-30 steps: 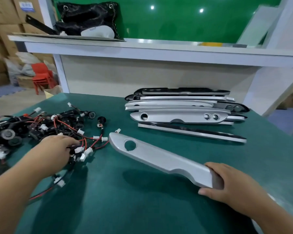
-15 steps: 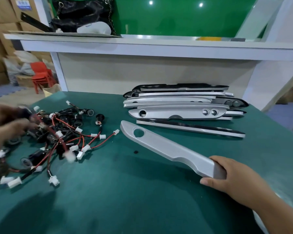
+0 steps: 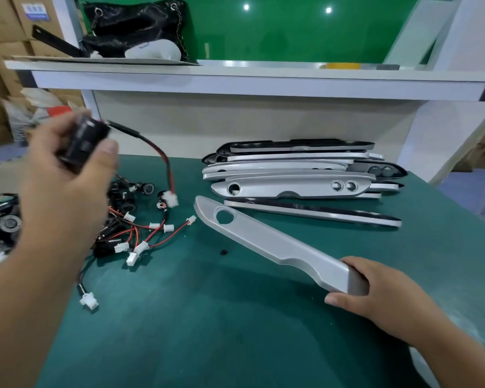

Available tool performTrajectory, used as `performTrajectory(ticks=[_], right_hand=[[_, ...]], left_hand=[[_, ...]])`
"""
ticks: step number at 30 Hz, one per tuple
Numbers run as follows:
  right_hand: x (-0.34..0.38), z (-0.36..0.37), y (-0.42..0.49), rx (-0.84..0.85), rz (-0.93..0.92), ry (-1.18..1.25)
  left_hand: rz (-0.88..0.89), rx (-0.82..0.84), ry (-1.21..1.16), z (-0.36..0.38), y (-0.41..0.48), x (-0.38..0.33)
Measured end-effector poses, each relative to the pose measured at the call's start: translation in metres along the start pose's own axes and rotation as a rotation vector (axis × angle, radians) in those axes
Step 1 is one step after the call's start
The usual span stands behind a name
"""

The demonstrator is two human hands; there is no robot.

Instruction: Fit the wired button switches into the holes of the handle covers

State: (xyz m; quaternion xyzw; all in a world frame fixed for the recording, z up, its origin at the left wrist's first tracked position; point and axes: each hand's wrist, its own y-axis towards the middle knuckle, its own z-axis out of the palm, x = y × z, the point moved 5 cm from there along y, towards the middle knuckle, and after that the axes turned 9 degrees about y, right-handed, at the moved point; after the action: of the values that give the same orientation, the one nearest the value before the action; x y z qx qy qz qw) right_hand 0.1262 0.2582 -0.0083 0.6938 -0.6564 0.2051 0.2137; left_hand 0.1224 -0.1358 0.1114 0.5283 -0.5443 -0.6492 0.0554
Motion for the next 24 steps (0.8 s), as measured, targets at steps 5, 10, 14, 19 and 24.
performTrajectory(ticks=[5, 10, 14, 19, 24], right_hand=[[0.006, 0.002, -0.001, 0.021, -0.029, -0.03], [0.009, 0.001, -0.002, 0.023, -0.042, -0.041], [0.009, -0.001, -0.002, 0.006, -0.045, -0.056], [0.006, -0.002, 0.0, -0.028, -0.036, -0.1], [0.01, -0.007, -0.002, -0.083, -0.052, -0.057]], left_hand=[[-0.081, 0.047, -0.011, 0.028, -0.022, -0.013], [-0.116, 0.098, 0.05, 0.045, -0.033, -0.003], [-0.129, 0.136, 0.1, 0.049, -0.036, 0.005], [-0.022, 0.266, 0.132, 0.053, -0.045, -0.004], [-0.045, 0.282, 0.142, 0.059, -0.053, -0.005]])
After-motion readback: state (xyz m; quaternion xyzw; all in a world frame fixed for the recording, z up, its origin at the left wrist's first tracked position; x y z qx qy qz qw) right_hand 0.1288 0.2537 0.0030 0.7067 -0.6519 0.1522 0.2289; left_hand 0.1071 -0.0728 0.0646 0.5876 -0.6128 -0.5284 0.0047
